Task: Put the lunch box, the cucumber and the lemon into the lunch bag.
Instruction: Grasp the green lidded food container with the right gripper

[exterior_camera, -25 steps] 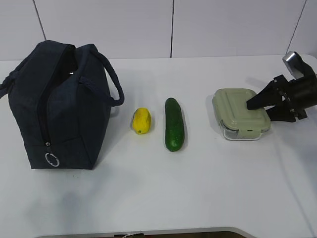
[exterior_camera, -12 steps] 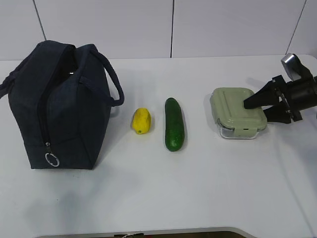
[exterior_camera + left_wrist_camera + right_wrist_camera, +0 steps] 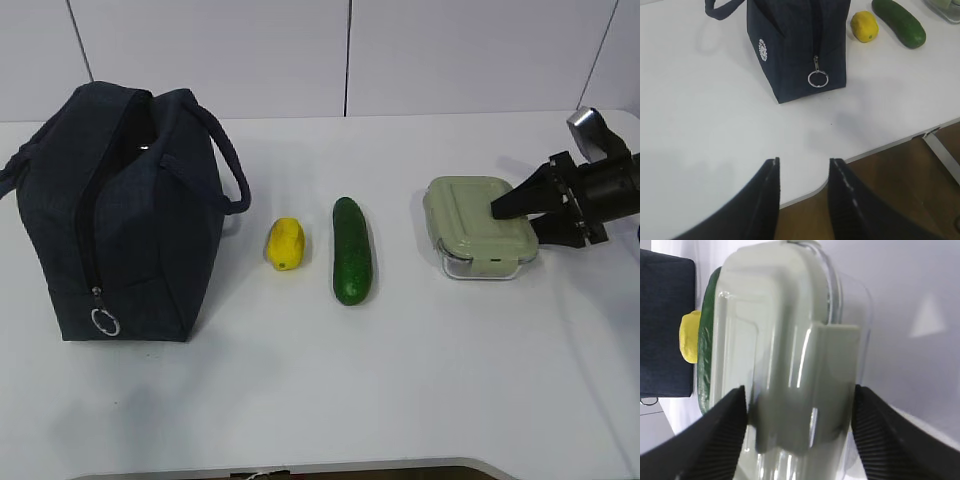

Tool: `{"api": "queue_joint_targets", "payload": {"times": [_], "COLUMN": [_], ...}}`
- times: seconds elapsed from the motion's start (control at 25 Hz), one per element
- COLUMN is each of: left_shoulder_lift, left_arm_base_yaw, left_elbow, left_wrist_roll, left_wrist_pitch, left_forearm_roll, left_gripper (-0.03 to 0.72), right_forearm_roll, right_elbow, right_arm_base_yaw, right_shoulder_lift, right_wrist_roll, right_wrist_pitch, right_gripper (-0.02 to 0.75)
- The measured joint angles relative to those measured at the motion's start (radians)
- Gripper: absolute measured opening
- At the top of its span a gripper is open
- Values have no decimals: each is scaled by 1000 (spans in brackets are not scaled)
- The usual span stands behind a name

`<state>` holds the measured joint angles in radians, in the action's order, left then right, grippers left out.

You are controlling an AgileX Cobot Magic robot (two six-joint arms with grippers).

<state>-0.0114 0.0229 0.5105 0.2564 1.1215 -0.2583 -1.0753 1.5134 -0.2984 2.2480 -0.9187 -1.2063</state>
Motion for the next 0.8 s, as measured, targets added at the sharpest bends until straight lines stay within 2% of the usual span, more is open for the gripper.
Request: {"api": "queue_joint_targets", "payload": {"times": [0.24,0.8], "left_shoulder_lift": [0,0], "left_arm_base_yaw": [0,0], "left_elbow": [0,0], "left_wrist_roll": [0,0], "left_wrist_pitch": [0,0], "left_forearm_roll": [0,0], "left_gripper": [239,239], "right_forearm_roll": [-12,-14], "right_elbow": [0,0], "right_arm_base_yaw": [0,0], "right_shoulder_lift": [0,1], "right_wrist_roll": [0,2], "right_wrist_pitch": [-4,-4], "right_gripper": [449,444]}}
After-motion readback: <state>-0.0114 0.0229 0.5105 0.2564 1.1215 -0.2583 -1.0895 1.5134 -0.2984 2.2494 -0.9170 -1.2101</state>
